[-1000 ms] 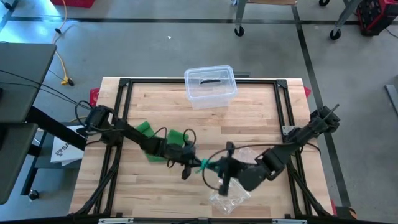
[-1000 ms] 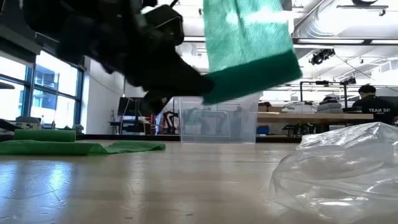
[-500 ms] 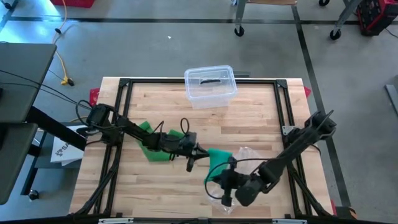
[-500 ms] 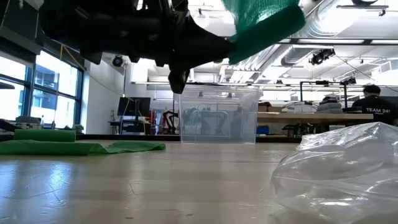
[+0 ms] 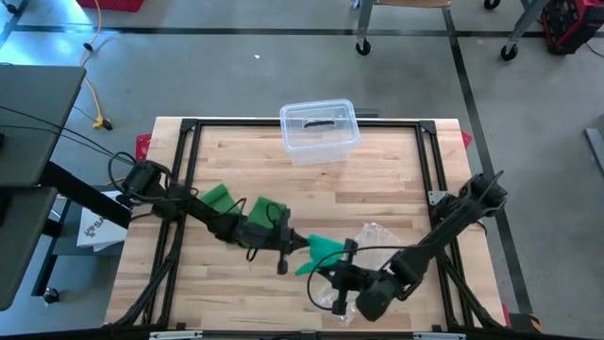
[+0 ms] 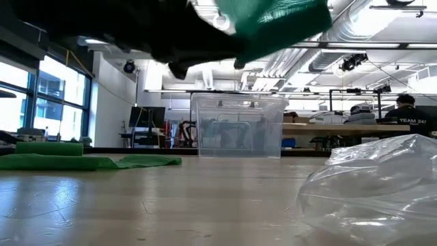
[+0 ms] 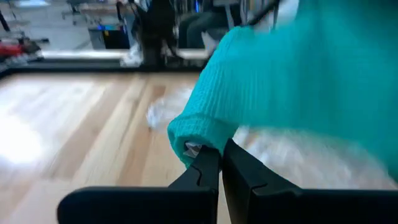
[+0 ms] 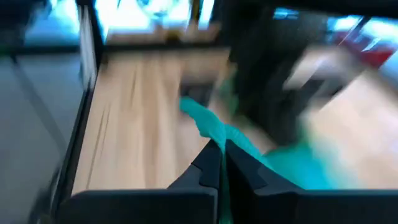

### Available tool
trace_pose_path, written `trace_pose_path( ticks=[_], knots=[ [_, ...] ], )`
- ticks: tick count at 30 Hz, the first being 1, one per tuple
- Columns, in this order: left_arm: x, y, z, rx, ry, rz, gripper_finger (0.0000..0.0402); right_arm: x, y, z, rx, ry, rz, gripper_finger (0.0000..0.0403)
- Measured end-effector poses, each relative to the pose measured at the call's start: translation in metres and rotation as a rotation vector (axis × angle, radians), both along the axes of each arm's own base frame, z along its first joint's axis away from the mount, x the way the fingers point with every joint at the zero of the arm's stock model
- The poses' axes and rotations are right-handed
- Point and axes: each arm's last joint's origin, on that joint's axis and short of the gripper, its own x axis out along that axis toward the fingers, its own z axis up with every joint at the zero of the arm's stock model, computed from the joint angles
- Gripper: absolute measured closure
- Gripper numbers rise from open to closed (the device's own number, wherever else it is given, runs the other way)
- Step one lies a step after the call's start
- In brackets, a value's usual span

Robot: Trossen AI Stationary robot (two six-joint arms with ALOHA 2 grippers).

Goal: Roll bandage
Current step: Roll the blue bandage

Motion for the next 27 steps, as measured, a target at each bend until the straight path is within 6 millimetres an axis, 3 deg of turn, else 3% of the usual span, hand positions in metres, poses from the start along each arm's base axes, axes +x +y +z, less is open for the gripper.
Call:
trace_pose_path(
  ticks=[5, 8, 12, 15, 18, 27],
  knots=[
    [-0.006, -0.008, -0.01, 0.053, 0.096, -0.026, 0.0401, -0.002, -0.007, 0.069, -0.128, -0.144, -0.133, 0.0403],
    [-0.01, -0.017, -0.01, 0.099, 0.105, -0.115, 0.0401, -0.005, -0.023, 0.106, -0.2, -0.162, -0.217, 0.0403],
    [-0.016, -0.035, -0.005, 0.152, 0.052, -0.251, 0.0401, -0.006, -0.053, 0.13, -0.216, -0.109, -0.292, 0.0403],
    [-0.02, -0.049, 0.0, 0.181, 0.005, -0.316, 0.0401, -0.005, -0.076, 0.121, -0.174, -0.006, -0.343, 0.0403],
    [-0.023, -0.062, 0.009, 0.22, -0.054, -0.331, 0.0401, -0.007, -0.091, 0.096, -0.084, 0.1, -0.4, 0.0403],
    [-0.046, -0.077, 0.058, 0.324, -0.247, -0.321, 0.0401, -0.028, -0.086, -0.003, 0.127, 0.248, -0.49, 0.0403]
  ],
)
